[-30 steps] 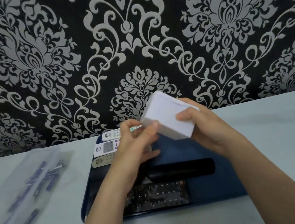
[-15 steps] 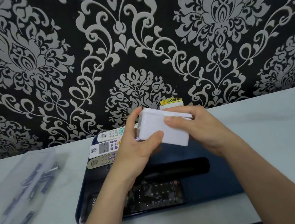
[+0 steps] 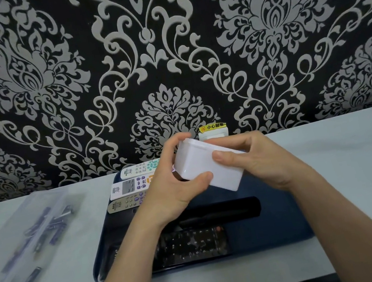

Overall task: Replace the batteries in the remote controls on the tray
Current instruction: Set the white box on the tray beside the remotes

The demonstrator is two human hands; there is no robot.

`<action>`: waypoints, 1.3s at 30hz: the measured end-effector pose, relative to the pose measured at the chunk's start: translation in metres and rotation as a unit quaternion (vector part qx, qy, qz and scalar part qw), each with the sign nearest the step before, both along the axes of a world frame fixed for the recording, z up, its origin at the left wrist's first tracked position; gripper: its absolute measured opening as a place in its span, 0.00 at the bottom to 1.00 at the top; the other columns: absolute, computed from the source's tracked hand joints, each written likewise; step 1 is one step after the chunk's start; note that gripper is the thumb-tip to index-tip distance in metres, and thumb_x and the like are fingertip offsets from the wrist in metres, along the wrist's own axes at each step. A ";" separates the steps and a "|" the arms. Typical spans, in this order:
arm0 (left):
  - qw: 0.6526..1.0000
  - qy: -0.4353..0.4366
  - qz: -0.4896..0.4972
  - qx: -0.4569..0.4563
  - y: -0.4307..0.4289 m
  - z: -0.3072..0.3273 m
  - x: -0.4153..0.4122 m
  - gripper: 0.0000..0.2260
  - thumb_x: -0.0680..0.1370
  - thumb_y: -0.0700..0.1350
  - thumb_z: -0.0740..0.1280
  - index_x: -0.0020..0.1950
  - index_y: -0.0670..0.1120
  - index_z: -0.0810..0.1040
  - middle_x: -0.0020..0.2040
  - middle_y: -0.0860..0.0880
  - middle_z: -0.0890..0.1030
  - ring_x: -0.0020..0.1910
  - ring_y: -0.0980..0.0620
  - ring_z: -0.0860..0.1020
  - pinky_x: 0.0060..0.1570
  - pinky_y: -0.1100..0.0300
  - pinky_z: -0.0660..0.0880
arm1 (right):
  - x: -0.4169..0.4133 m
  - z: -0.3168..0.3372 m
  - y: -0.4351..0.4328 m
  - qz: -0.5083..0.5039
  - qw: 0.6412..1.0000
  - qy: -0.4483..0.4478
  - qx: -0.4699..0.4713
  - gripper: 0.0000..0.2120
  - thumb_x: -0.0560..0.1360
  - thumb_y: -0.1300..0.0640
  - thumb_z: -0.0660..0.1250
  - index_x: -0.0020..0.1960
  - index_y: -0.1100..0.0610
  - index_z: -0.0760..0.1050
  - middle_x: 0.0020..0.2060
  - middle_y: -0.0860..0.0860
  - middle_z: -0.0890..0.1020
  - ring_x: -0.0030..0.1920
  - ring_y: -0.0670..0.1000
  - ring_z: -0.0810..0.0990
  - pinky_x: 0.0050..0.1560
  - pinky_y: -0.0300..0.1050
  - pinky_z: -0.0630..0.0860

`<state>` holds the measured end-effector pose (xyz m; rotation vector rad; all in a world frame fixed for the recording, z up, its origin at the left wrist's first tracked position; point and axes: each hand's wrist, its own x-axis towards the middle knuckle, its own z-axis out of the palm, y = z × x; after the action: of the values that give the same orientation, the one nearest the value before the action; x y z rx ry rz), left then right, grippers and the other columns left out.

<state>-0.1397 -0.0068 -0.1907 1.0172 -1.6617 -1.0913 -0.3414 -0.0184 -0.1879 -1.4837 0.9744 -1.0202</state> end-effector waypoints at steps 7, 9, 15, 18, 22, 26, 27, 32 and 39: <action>1.000 -0.002 0.017 -0.013 -0.008 0.008 0.003 0.27 0.66 0.42 0.72 0.59 0.64 0.69 0.51 0.51 0.75 0.43 0.52 0.77 0.33 0.64 0.75 | 0.023 -0.004 0.005 -0.109 0.961 0.165 -0.194 0.11 0.81 0.49 0.64 0.58 0.47 0.82 0.40 0.42 0.83 0.42 0.42 0.79 0.43 0.42 0.77; 0.999 -0.024 -0.006 -0.023 -0.004 0.010 0.003 0.32 0.67 0.39 0.73 0.64 0.64 0.67 0.52 0.54 0.75 0.45 0.58 0.78 0.38 0.63 0.77 | 0.017 -0.004 0.003 -0.152 0.953 0.159 -0.210 0.12 0.82 0.50 0.61 0.48 0.52 0.82 0.34 0.43 0.78 0.35 0.42 0.75 0.36 0.43 0.75; 0.998 -0.039 -0.035 0.022 0.000 0.007 -0.001 0.40 0.67 0.37 0.74 0.70 0.66 0.62 0.59 0.56 0.74 0.53 0.59 0.77 0.50 0.61 0.78 | 0.005 -0.007 -0.003 -0.226 0.971 -0.052 -0.051 0.14 0.81 0.48 0.61 0.52 0.55 0.81 0.46 0.50 0.82 0.49 0.48 0.81 0.45 0.47 0.83; 0.997 -0.039 -0.048 0.045 0.000 0.005 -0.004 0.37 0.64 0.38 0.72 0.65 0.66 0.66 0.59 0.53 0.74 0.53 0.55 0.78 0.48 0.61 0.79 | 0.007 -0.009 -0.003 -0.260 0.954 -0.142 0.049 0.16 0.79 0.43 0.62 0.62 0.51 0.75 0.56 0.47 0.80 0.55 0.48 0.80 0.44 0.45 0.81; 0.998 -0.016 -0.038 0.051 0.000 -0.006 -0.013 0.36 0.62 0.37 0.73 0.63 0.64 0.65 0.58 0.51 0.74 0.54 0.53 0.77 0.47 0.62 0.78 | 0.003 -0.011 -0.005 -0.233 0.949 -0.102 0.186 0.26 0.77 0.36 0.61 0.71 0.45 0.63 0.57 0.48 0.81 0.54 0.50 0.83 0.47 0.50 0.81; 0.998 0.030 -0.013 0.049 -0.007 -0.013 -0.017 0.36 0.64 0.39 0.76 0.62 0.62 0.64 0.61 0.54 0.75 0.57 0.56 0.77 0.53 0.61 0.76 | 0.003 -0.016 -0.005 -0.150 0.960 -0.037 0.235 0.18 0.80 0.44 0.63 0.67 0.48 0.71 0.55 0.50 0.83 0.52 0.52 0.83 0.46 0.50 0.82; 0.999 0.001 -0.005 0.038 -0.008 -0.015 -0.017 0.35 0.65 0.40 0.77 0.63 0.61 0.62 0.62 0.55 0.74 0.58 0.58 0.76 0.54 0.65 0.74 | 0.003 -0.017 -0.005 -0.153 0.963 -0.031 0.219 0.15 0.80 0.51 0.63 0.67 0.49 0.72 0.56 0.51 0.82 0.53 0.53 0.83 0.44 0.49 0.82; 0.946 -0.297 0.096 -0.088 -0.007 -0.023 -0.017 0.34 0.69 0.53 0.75 0.69 0.57 0.59 0.66 0.59 0.69 0.63 0.59 0.68 0.59 0.67 0.64 | 0.004 -0.021 -0.011 -0.236 0.959 0.132 0.086 0.20 0.77 0.66 0.56 0.64 0.52 0.75 0.54 0.51 0.81 0.55 0.55 0.79 0.54 0.47 0.76; 0.952 -0.272 0.098 -0.097 0.001 -0.014 -0.013 0.18 0.75 0.54 0.69 0.61 0.58 0.65 0.47 0.59 0.80 0.44 0.61 0.76 0.47 0.58 0.73 | -0.001 -0.028 -0.013 -0.263 0.896 0.353 0.055 0.17 0.78 0.62 0.55 0.64 0.56 0.74 0.57 0.58 0.79 0.52 0.59 0.75 0.50 0.45 0.70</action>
<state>-0.1522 -0.0060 -0.2050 1.3990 -1.9943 -0.5231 -0.3425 -0.0319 -0.2162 -1.5545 2.0035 -0.7572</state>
